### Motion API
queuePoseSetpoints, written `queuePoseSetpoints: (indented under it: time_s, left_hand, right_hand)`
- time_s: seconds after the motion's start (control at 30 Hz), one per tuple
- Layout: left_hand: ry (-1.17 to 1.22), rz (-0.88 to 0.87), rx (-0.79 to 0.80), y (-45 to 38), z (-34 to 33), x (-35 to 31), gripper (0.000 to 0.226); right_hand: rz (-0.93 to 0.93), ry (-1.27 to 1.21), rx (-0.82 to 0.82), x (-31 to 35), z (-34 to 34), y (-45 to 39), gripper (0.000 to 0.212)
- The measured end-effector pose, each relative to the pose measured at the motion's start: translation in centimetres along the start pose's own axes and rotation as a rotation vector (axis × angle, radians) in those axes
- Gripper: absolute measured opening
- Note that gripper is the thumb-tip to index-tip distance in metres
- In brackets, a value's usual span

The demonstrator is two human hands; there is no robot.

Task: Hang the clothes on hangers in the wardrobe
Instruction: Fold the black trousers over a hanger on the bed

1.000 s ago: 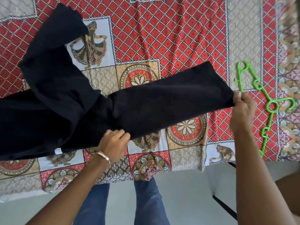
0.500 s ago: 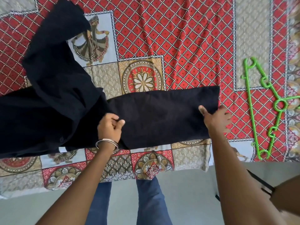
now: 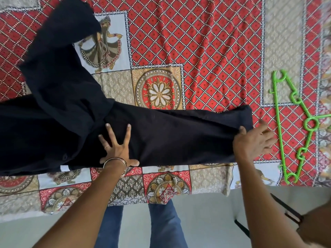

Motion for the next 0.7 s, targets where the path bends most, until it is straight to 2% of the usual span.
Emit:
queuePoseSetpoints:
  time_s: [0.1, 0.2, 0.3, 0.37, 0.43, 0.47, 0.53, 0.6, 0.7]
  left_hand:
    - [-0.128, -0.015, -0.035, 0.7, -0.7, 1.1, 0.151]
    - [-0.242, -0.081, -0.090, 1.1, -1.2, 2.4, 0.138]
    - [-0.244, -0.186, -0.168, 0.8, 1.3, 1.9, 0.090]
    - [-0.093, -0.225, -0.296, 0.0, 4.1, 0.4, 0.063]
    - [0.093, -0.179, -0.249, -0.9, 4.4, 0.6, 0.047]
    - [0.111, -0.158, -0.195, -1.4, 4.1, 0.7, 0.049]
    - [0.010, -0.123, -0.072, -1.1, 2.7, 0.9, 0.080]
    - [-0.117, -0.100, -0.056, -0.9, 1.6, 1.9, 0.094]
    - [-0.219, -0.080, -0.113, -1.4, 1.5, 3.0, 0.099]
  right_hand:
    - [0.381, -0.057, -0.018, 5.5, -0.7, 4.8, 0.045]
    - [0.673, -0.064, 0.053, 9.5, -2.2, 7.7, 0.041]
    - [0.807, 0.047, 0.084, 12.1, -3.1, 7.1, 0.042]
    - [0.855, 0.182, 0.183, 12.8, -4.0, 6.3, 0.026]
    - [0.845, 0.261, 0.297, 13.7, -4.5, 6.4, 0.021]
    - [0.812, 0.277, 0.356, 14.1, -4.5, 6.1, 0.025]
    - [0.775, 0.316, 0.452, 14.0, -4.1, 4.8, 0.035]
    - [0.830, 0.345, 0.448, 14.7, -3.5, 3.1, 0.041]
    - [0.943, 0.484, 0.498, 16.2, -2.7, 0.2, 0.049]
Point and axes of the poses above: each hand's wrist, its own y-axis away from the middle knuckle, its own z-axis out of the back of the hand, x = y × z, the point moved 7 cm from there along -y, towards the middle knuckle, and after that the axes turned 5 degrees about -x, right-handed, at the moved point
